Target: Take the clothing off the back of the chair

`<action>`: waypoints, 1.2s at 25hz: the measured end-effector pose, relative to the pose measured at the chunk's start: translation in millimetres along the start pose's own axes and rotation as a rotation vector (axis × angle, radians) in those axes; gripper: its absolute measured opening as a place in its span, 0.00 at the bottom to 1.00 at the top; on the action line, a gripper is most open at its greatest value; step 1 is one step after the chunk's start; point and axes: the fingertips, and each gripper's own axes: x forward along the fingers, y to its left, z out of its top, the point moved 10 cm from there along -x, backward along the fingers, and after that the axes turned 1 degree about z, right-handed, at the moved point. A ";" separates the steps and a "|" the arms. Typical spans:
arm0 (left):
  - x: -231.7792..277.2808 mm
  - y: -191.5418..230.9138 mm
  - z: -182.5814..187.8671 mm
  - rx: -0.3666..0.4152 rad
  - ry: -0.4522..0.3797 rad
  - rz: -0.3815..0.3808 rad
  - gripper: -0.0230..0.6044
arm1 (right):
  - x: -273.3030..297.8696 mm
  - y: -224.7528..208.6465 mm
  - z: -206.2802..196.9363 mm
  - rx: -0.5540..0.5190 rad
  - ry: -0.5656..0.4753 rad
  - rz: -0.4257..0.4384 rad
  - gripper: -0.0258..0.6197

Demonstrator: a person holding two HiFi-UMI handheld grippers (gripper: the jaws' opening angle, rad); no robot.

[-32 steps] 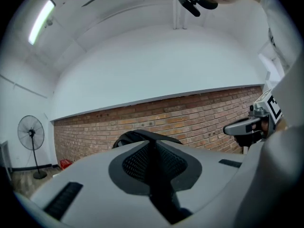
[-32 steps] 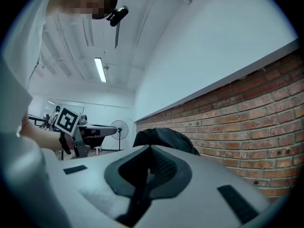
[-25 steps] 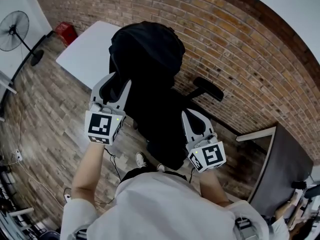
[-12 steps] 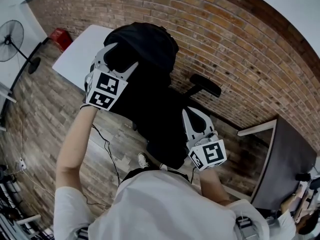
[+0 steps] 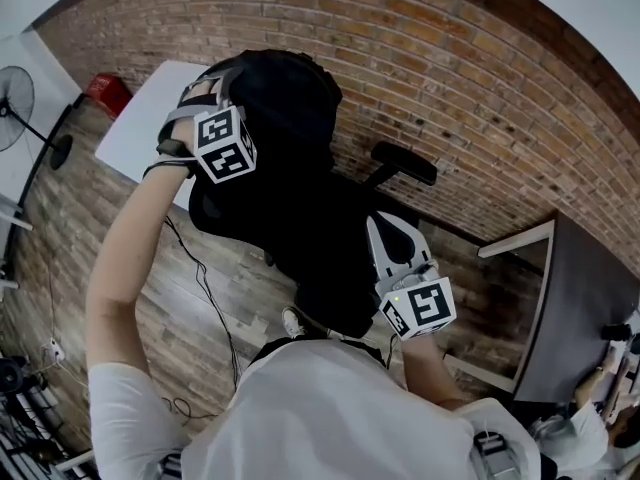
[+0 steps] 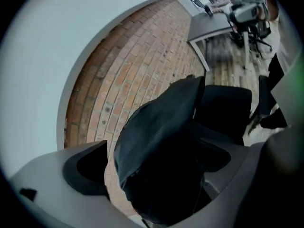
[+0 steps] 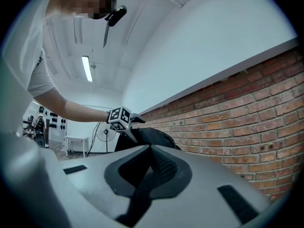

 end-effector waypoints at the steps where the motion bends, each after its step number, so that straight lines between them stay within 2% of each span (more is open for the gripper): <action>1: 9.0 2.9 1.8 0.047 0.021 -0.010 0.92 | -0.8 -0.7 -1.2 0.002 0.002 -0.011 0.07; 4: 32.6 16.0 8.7 0.130 0.061 -0.050 0.94 | -4.6 -4.9 -4.6 0.009 0.009 -0.040 0.07; 8: 63.8 29.8 29.5 0.225 0.095 -0.147 0.95 | -15.5 -12.5 -8.9 0.029 0.019 -0.099 0.07; 13: 104.2 30.6 54.5 0.443 0.151 -0.278 0.97 | -29.0 -16.1 -17.0 0.056 0.034 -0.191 0.07; 16: 126.7 25.5 60.4 0.584 0.214 -0.365 0.97 | -34.3 -20.2 -22.7 0.070 0.050 -0.231 0.07; 18: 143.5 19.9 62.6 0.650 0.252 -0.417 0.97 | -37.8 -21.9 -26.3 0.079 0.061 -0.255 0.07; 24: 172.5 15.9 70.1 0.689 0.294 -0.505 0.98 | -44.6 -19.9 -35.4 0.104 0.093 -0.293 0.07; 27: 178.0 13.7 71.1 0.694 0.307 -0.496 0.98 | -42.8 -15.1 -37.4 0.108 0.095 -0.291 0.07; 30: 178.9 13.1 71.7 0.675 0.282 -0.457 0.97 | -40.6 -8.4 -37.8 0.104 0.092 -0.281 0.07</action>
